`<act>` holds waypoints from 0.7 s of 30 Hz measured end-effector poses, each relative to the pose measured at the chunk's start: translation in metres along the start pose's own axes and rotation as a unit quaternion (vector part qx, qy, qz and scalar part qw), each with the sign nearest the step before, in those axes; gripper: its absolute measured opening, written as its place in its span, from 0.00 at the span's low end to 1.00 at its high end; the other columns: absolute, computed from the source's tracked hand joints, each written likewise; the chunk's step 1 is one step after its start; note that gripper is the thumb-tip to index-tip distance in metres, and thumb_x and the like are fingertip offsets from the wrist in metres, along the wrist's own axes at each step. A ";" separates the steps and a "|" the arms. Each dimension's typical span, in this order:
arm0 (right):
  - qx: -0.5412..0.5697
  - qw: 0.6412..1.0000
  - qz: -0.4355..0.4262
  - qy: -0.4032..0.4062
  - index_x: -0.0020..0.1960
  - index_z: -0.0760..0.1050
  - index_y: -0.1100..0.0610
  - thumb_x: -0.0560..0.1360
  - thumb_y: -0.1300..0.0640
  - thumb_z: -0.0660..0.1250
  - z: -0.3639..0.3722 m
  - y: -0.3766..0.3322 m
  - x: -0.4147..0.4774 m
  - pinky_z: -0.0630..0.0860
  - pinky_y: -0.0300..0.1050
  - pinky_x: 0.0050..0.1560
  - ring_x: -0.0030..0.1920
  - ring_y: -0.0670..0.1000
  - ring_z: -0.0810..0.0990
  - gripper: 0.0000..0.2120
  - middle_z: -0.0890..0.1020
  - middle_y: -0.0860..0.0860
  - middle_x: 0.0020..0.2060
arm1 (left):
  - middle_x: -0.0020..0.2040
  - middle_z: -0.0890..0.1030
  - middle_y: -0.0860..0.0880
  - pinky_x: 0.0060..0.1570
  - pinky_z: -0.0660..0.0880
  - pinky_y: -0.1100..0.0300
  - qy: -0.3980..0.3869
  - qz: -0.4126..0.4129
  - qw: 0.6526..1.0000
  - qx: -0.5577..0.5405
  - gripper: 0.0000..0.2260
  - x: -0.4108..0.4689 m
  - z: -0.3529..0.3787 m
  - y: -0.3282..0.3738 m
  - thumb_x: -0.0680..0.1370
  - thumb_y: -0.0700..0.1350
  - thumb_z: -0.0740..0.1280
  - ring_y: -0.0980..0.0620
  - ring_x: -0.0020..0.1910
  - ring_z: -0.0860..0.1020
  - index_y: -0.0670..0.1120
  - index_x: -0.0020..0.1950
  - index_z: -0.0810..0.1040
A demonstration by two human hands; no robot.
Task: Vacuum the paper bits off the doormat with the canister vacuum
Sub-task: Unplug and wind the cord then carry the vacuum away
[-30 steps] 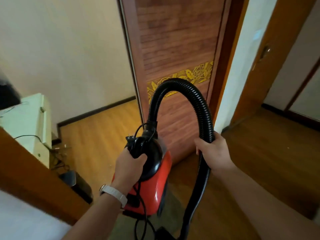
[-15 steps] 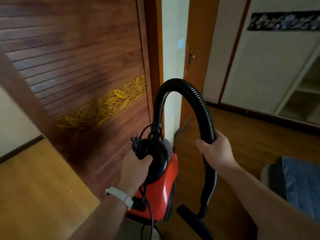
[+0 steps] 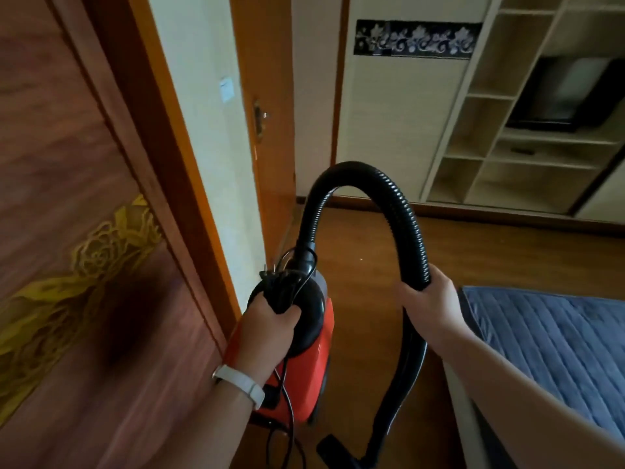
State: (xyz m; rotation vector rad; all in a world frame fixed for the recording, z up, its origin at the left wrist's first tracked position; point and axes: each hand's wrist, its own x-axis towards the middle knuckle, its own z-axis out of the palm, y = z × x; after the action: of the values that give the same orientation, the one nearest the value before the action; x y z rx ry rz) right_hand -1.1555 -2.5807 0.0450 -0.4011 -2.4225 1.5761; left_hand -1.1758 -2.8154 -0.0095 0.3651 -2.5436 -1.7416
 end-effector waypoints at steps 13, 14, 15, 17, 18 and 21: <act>0.054 0.995 0.050 0.069 0.39 0.69 0.57 0.72 0.65 0.70 -0.027 0.053 0.176 0.69 0.38 0.24 0.27 0.49 0.71 0.10 0.72 0.52 0.29 | 0.40 0.82 0.49 0.35 0.72 0.58 -0.060 0.027 0.997 0.041 0.07 0.153 0.139 0.057 0.74 0.42 0.70 0.47 0.42 0.81 0.47 0.51 0.78; 0.063 0.994 0.053 0.067 0.39 0.69 0.56 0.72 0.65 0.69 -0.030 0.058 0.195 0.68 0.37 0.24 0.27 0.49 0.70 0.10 0.72 0.51 0.29 | 0.41 0.82 0.48 0.36 0.72 0.58 -0.059 0.024 0.997 0.044 0.07 0.164 0.154 0.063 0.74 0.42 0.70 0.46 0.42 0.81 0.47 0.52 0.78; 0.072 0.994 0.057 0.064 0.39 0.70 0.57 0.72 0.65 0.69 -0.035 0.062 0.214 0.69 0.37 0.24 0.27 0.49 0.71 0.09 0.72 0.52 0.29 | 0.41 0.82 0.48 0.36 0.72 0.58 -0.058 0.021 0.997 0.048 0.08 0.175 0.168 0.068 0.74 0.43 0.71 0.45 0.43 0.82 0.47 0.52 0.78; 0.086 0.992 0.071 0.057 0.40 0.70 0.57 0.72 0.65 0.69 -0.047 0.070 0.251 0.69 0.38 0.25 0.28 0.49 0.71 0.08 0.73 0.52 0.29 | 0.41 0.83 0.47 0.35 0.72 0.58 -0.058 0.018 0.996 0.058 0.09 0.196 0.197 0.081 0.74 0.44 0.71 0.46 0.43 0.82 0.46 0.53 0.79; 0.093 0.991 0.077 0.055 0.41 0.71 0.56 0.72 0.66 0.69 -0.054 0.074 0.269 0.70 0.38 0.25 0.28 0.49 0.72 0.08 0.73 0.52 0.30 | 0.41 0.83 0.47 0.34 0.71 0.59 -0.061 0.018 0.996 0.060 0.09 0.207 0.209 0.089 0.74 0.44 0.71 0.46 0.42 0.82 0.46 0.53 0.79; 0.103 0.991 0.079 0.046 0.42 0.72 0.57 0.71 0.66 0.69 -0.075 0.077 0.320 0.73 0.41 0.28 0.30 0.50 0.74 0.08 0.75 0.53 0.31 | 0.40 0.82 0.47 0.33 0.71 0.59 -0.063 0.022 0.996 0.059 0.08 0.240 0.244 0.114 0.74 0.44 0.71 0.45 0.41 0.82 0.46 0.52 0.79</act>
State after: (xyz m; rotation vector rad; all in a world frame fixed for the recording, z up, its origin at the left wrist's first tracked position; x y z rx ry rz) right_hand -1.4226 -2.3763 0.0164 -0.6233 -2.1795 1.8084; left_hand -1.4684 -2.6046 -0.0183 0.2084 -2.7264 -1.6547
